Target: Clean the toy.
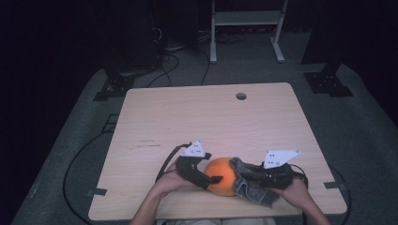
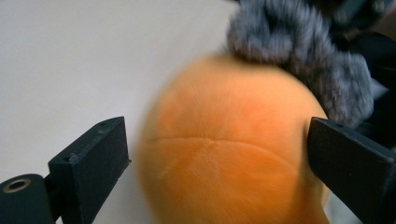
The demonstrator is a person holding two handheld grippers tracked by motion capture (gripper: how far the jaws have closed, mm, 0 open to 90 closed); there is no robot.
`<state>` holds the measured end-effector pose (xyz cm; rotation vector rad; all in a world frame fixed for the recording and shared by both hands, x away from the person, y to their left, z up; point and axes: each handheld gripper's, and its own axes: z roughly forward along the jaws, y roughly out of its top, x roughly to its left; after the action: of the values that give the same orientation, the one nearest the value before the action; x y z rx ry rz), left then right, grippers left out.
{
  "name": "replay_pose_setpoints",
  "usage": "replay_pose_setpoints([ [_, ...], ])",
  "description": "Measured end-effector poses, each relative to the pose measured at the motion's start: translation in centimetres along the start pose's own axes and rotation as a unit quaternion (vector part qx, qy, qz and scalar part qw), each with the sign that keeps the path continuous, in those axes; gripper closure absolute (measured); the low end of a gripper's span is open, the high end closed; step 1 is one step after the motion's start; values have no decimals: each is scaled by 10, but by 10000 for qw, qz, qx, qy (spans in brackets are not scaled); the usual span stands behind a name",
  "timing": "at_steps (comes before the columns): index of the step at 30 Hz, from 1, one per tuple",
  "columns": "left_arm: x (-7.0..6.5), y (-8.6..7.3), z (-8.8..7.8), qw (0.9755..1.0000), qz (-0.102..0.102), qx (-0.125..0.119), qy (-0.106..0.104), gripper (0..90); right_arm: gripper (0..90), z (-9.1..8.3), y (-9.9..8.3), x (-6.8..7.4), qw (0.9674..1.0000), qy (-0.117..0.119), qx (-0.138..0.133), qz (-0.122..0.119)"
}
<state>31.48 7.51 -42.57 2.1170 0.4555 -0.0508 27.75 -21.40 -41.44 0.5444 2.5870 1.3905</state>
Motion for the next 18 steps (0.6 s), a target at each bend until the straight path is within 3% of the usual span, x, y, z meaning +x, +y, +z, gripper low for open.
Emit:
replay_pose_setpoints([
  [1, 0, -1, 2, 9999, 1, 81, -110, 76, 775, -1, 0, -1, 10000, 33, 3, 23],
  [3, -4, 0, 2, 9998, 117, 108, -76, 195, 775, -3, 1, 0, 10000, 27, 6, 26],
  [5, -9, 2, -1, 9991, 415, -128, 13, 349, 776, -6, 4, 3, 10000, -79, 18, -21],
  [7, -13, 5, -4, 9963, 727, -380, 239, 406, 778, -9, 6, 5, 9998, -211, -15, -64],
  [9, -17, 9, -7, 9878, 1277, -664, 596, 413, 779, -14, 9, 4, 9991, -384, -167, -32],
  [11, -16, 11, -8, 9769, 1826, -554, 963, 403, 780, -13, 15, -1, 9982, -498, -315, 69],
  [12, -16, 11, -8, 9769, 1826, -554, 963, 383, 780, -13, 15, -1, 9982, -498, -315, 69],
  [13, -11, 6, -4, 9705, 2063, -369, 1193, 357, 780, -4, 22, -2, 9979, -605, -233, 21],
  [14, -7, 2, -1, 9723, 1992, -263, 1195, 319, 780, 3, 24, -3, 9980, -586, -224, 12],
  [17, 5, -6, -5, 9854, 1239, -390, 1098, 173, 781, 27, 26, 1, 9979, -625, -19, -157],
  [18, 7, -7, -6, 9871, 1104, -348, 1108, 148, 780, 30, 26, 2, 9981, -601, -50, -157],
])
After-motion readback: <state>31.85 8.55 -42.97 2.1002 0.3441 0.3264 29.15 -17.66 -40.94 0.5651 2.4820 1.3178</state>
